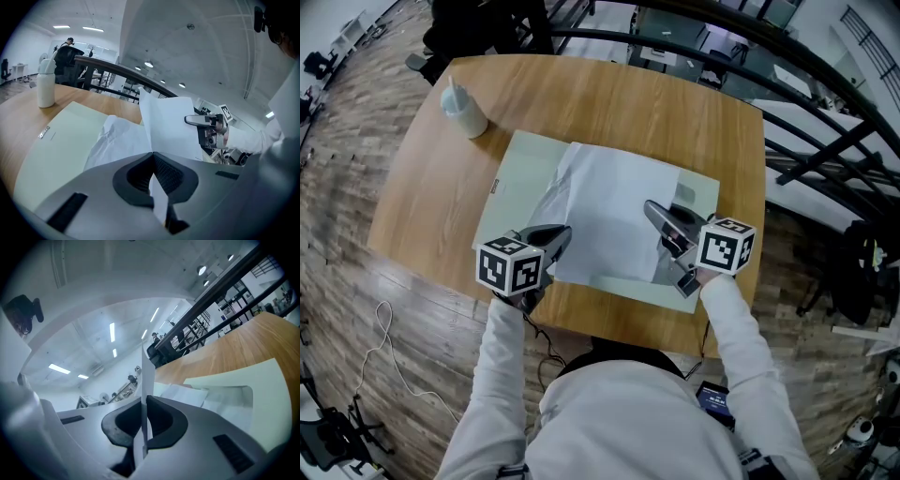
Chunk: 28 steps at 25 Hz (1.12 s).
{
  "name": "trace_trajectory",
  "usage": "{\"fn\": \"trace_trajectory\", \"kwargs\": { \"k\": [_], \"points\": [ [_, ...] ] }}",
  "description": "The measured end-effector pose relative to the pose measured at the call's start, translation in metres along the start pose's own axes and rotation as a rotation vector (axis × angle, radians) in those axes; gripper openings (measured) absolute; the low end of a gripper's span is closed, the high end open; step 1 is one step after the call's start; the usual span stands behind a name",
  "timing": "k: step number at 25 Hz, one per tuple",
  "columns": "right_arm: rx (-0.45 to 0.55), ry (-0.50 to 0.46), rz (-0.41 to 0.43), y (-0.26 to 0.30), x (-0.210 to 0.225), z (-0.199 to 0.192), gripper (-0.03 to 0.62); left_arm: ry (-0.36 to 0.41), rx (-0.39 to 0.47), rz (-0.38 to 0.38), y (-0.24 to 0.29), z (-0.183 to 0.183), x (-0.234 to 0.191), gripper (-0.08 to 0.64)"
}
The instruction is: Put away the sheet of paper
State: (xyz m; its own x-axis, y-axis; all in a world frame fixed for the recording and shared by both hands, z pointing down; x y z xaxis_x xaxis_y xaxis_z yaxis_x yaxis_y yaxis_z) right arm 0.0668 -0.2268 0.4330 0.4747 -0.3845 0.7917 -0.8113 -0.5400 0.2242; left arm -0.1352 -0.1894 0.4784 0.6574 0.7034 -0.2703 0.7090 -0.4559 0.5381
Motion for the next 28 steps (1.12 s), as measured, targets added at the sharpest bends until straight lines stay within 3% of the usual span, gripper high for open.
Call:
{"fn": "trace_trajectory", "kwargs": {
  "k": [11,20,24,28],
  "points": [
    [-0.083,-0.093,-0.24,-0.002,0.036,-0.018,0.028,0.022,-0.06,0.0,0.019,-0.007,0.004,0.017],
    [-0.109,-0.193,-0.317,0.003,0.043,-0.014,0.032,0.014,-0.08,-0.002,0.031,-0.009,0.003,0.017],
    [-0.12,-0.218,-0.358,0.004,0.047,-0.011,0.124,0.008,-0.088,-0.003,0.035,-0.011,0.004,0.017],
    [-0.089,-0.258,-0.416,0.0,0.049,-0.004,0.165,0.001,-0.1,-0.003,0.038,-0.014,0.002,0.017]
  ]
}}
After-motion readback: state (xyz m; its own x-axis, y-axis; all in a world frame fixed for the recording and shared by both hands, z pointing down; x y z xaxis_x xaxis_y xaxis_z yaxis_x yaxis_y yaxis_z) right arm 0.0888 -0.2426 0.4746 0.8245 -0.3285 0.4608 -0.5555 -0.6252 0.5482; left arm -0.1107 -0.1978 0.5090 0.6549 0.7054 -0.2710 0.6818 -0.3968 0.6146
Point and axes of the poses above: the fingertips, and each gripper's own axes: y forward along the fingers, x to its right, z out of its top, the point moved 4 cm from there along -y, backward along the fingers, and after that the axes turned 12 degrees about y, right-handed, at the moved point
